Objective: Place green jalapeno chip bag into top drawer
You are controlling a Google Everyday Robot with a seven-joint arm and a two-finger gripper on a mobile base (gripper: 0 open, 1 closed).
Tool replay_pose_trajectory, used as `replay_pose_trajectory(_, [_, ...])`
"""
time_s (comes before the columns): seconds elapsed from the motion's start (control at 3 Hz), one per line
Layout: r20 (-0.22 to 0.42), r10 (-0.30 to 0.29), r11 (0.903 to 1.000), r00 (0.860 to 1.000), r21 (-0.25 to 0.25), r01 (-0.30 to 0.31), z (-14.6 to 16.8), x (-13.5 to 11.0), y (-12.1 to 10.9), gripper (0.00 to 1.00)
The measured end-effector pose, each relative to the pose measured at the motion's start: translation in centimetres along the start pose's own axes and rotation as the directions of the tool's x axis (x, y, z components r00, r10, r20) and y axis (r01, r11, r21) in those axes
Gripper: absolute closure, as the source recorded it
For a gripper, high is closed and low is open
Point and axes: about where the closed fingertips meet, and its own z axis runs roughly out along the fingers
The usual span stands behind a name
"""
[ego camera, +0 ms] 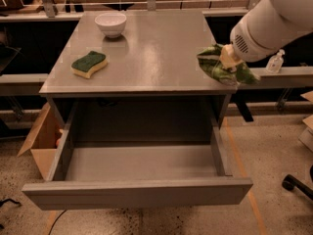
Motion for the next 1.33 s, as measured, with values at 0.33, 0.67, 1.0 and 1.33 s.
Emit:
replay_pose_trajectory(0.33, [-0.002, -0.054, 0.9982, 0.999, -0.028, 0.054, -1.5, 3.5, 2.6, 1.0])
replay_pose_trajectory(0.67, [-0.032, -0.141, 0.9869, 0.99, -0.084, 0.137, -2.0, 6.5, 6.4, 1.0])
replay_pose_trajectory(1.0, [-0.065, -0.23, 0.9644, 0.971, -0.149, 0.218, -2.5, 9.1, 9.9, 1.0])
replay_pose_trajectory(1.33, [-0.098, -0.288, 0.9411, 0.952, -0.212, 0.263, -1.8, 11.0, 12.4, 1.0])
